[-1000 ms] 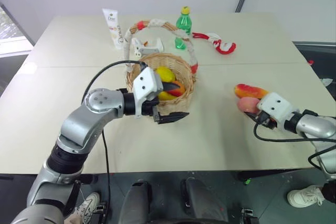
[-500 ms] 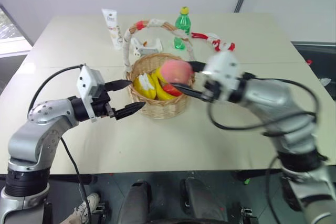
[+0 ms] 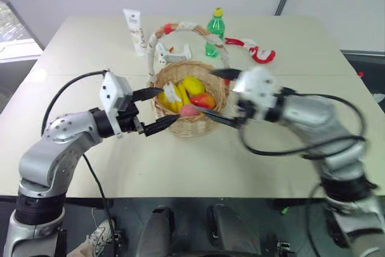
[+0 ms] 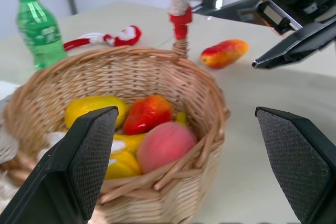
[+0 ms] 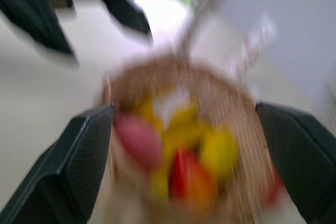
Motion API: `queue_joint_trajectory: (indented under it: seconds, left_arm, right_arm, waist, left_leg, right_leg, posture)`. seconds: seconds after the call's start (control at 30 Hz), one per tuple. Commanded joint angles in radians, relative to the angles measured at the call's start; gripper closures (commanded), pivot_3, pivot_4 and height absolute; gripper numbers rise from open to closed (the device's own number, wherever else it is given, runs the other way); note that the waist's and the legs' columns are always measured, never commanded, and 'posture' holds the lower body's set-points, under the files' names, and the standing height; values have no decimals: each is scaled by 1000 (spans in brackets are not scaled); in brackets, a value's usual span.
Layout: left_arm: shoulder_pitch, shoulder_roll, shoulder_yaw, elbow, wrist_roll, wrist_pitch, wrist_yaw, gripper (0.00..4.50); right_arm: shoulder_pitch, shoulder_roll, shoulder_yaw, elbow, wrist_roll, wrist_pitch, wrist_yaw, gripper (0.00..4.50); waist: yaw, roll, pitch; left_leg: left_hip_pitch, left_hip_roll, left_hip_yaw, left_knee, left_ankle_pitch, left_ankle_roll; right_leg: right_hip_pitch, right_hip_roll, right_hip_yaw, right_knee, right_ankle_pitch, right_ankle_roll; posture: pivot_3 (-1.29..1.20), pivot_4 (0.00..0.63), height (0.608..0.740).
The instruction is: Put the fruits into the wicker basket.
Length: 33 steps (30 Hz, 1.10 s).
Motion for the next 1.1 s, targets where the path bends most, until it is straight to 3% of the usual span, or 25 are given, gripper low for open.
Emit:
queue_joint_trajectory:
  seconds: [0.03,0.17,0.3,0.57,0.67,0.7,0.77,0.83,1.03,1.1]
  left_arm:
    - [-42,-20,-60,-3,2,-24,-28,0]
    - [-78,-51,-135,20,42,-47,-36,0]
    - [-81,-78,-178,2,58,-57,-30,0]
    - [-57,-98,-187,-36,63,-55,5,0]
    - [-47,-93,-183,-42,65,-55,11,0]
    - [-45,-91,-181,-41,67,-57,11,0]
    - [-44,-87,-176,-37,66,-59,10,0]
    - [-44,-84,-169,-33,65,-61,9,0]
    - [-2,-44,-93,5,73,-85,6,0]
    - [26,-9,-27,48,73,-99,-2,0]
  right_arm:
    - [127,-144,-126,63,-119,-35,-2,33]
    - [193,-233,-72,286,-323,-187,-94,33]
    - [110,-188,16,535,-448,-335,-188,33]
    - [-70,-94,132,830,-551,-505,-236,33]
    - [-110,-65,148,910,-565,-539,-241,804]
    - [-116,-61,148,921,-566,-550,-237,1255]
    - [-121,-55,144,927,-566,-565,-236,2362]
    - [-115,-56,132,901,-562,-571,-238,2867]
    - [-12,-113,45,569,-456,-544,-121,2871]
    - [29,-132,5,357,-303,-439,-12,2871]
  waist:
    - [-5,0,0]
    - [-23,0,0]
    - [-39,1,0]
    - [-35,1,0]
    - [-33,1,0]
    - [-32,1,0]
    - [-32,1,0]
    - [-33,1,0]
    - [-36,2,1]
    - [-37,2,1]
  left_leg:
    - [0,0,1,0,0,0]
    - [4,0,8,0,0,0]
    - [5,2,8,0,0,0]
    - [5,3,8,0,0,0]
    - [5,3,8,0,0,0]
    - [5,3,8,0,0,0]
    - [5,2,8,0,0,0]
    - [5,2,8,0,0,0]
    - [5,3,7,-1,0,0]
    - [5,3,5,-1,0,0]
  right_leg:
    - [0,1,0,0,0,0]
    - [0,4,3,1,0,0]
    - [1,7,5,3,0,0]
    - [0,9,8,3,0,0]
    - [0,9,8,2,0,0]
    - [0,8,8,2,0,0]
    - [0,8,8,2,0,0]
    - [0,8,8,2,0,0]
    - [0,8,8,3,0,0]
    - [0,9,8,3,0,0]
  posture:
    - [0,150,740]
    - [0,150,740]
    - [0,150,740]
    - [0,150,740]
    - [0,150,740]
    - [0,150,740]
    - [0,150,740]
    - [0,150,740]
    - [0,150,740]
    - [0,150,740]
